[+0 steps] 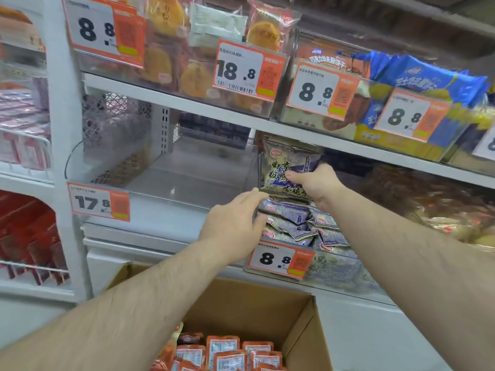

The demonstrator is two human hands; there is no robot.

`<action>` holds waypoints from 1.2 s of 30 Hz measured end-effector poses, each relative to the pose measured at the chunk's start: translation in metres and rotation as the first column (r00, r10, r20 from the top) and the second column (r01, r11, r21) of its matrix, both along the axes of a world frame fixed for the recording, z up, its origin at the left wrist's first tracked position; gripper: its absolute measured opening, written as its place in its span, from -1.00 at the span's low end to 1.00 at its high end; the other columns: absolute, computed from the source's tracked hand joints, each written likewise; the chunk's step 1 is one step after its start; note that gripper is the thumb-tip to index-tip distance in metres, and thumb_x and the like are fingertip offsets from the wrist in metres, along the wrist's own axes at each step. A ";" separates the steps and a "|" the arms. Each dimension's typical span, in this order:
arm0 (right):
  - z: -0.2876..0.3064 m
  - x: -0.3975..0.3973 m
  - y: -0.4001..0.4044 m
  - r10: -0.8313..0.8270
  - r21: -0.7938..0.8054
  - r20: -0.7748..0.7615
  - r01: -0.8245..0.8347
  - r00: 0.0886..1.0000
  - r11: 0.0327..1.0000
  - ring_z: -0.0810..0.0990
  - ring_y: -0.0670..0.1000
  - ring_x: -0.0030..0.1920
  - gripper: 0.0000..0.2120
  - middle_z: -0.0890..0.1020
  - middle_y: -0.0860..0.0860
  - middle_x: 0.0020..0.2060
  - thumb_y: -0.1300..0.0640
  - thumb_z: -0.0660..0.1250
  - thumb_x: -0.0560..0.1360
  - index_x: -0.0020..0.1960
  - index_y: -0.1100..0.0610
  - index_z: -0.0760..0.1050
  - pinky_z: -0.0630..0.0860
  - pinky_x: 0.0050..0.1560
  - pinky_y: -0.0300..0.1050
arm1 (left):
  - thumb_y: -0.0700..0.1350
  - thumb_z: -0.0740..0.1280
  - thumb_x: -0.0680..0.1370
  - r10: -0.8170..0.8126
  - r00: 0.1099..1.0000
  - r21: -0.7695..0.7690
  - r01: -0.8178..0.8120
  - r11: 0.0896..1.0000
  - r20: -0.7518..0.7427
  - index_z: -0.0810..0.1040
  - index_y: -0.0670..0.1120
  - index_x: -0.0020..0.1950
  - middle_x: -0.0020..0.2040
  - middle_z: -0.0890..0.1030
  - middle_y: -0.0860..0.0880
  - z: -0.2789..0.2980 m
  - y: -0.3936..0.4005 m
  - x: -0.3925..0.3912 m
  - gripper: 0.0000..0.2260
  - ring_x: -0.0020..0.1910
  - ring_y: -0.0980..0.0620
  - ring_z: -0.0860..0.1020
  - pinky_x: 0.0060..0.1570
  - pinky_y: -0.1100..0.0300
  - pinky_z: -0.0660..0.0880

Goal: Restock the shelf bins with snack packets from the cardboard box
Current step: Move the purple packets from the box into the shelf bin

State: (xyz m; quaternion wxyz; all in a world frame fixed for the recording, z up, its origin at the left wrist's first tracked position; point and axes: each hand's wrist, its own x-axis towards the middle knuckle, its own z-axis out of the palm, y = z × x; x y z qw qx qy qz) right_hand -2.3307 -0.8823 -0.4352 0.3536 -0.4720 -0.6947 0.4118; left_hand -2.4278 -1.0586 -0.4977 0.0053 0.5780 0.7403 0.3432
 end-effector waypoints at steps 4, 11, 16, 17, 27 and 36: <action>-0.005 -0.004 -0.002 0.052 -0.045 0.062 -0.049 0.997 0.998 0.46 0.11 0.24 -0.51 0.50 0.07 0.18 0.11 0.50 0.47 0.26 0.23 0.35 0.35 0.22 0.03 | 0.02 0.13 0.68 0.008 1.000 -0.001 -0.008 1.000 -0.019 0.25 0.12 0.52 0.58 0.21 0.13 0.000 -0.001 0.002 -0.61 0.43 0.03 0.38 0.24 0.12 0.32; 0.000 -0.001 -0.007 0.106 -0.123 0.158 -0.087 0.982 0.989 0.31 0.19 0.46 -0.32 0.34 0.17 0.47 0.05 0.40 0.55 0.51 0.26 0.15 0.23 0.41 0.12 | 0.02 0.08 0.69 -0.010 1.000 -0.068 0.008 0.998 -0.030 0.15 0.13 0.57 0.61 0.14 0.09 0.002 0.000 0.004 -0.56 0.46 -0.01 0.35 0.28 0.13 0.30; 0.002 0.000 -0.013 0.078 -0.069 0.179 -0.066 0.981 0.995 0.43 0.15 0.31 -0.20 0.44 0.15 0.34 -0.07 0.52 0.44 0.46 0.27 0.22 0.37 0.18 0.03 | 0.02 0.11 0.68 -0.089 0.994 -0.171 0.099 0.980 0.061 0.08 0.18 0.60 0.61 0.14 0.09 0.016 -0.006 -0.003 -0.51 0.52 0.02 0.27 0.38 0.13 0.27; 0.001 0.002 -0.014 0.055 -0.044 0.190 -0.047 0.980 0.998 0.47 0.13 0.22 -0.20 0.48 0.13 0.25 -0.11 0.55 0.39 0.41 0.26 0.26 0.40 0.09 0.00 | 0.01 0.12 0.68 -0.102 0.990 -0.179 0.119 0.977 0.100 0.08 0.17 0.61 0.59 0.22 0.05 0.021 -0.009 -0.005 -0.50 0.50 0.01 0.30 0.38 0.13 0.28; -0.011 0.017 -0.111 -0.134 0.503 0.323 -0.050 0.937 0.863 0.13 0.15 0.52 -0.02 0.22 0.19 0.49 -0.12 0.54 0.35 0.51 0.32 0.11 0.11 0.53 0.04 | -0.03 0.29 0.60 -0.044 0.968 -0.270 0.112 0.956 0.246 0.37 0.06 0.42 0.23 0.52 0.15 0.010 -0.105 -0.018 -0.62 0.05 0.14 0.54 0.06 0.23 0.44; -0.166 -0.018 -0.282 0.462 -0.073 0.593 -0.527 0.660 0.847 0.59 0.10 -0.05 -0.95 0.63 -0.01 -0.18 0.15 0.34 0.42 -0.19 0.02 0.50 0.52 -0.09 -0.10 | -0.09 0.31 0.60 0.054 0.977 -0.653 0.095 0.751 0.204 0.49 -0.09 0.36 0.26 0.57 -0.01 -0.043 -0.176 -0.046 -0.67 0.16 0.01 0.53 -0.24 0.50 0.36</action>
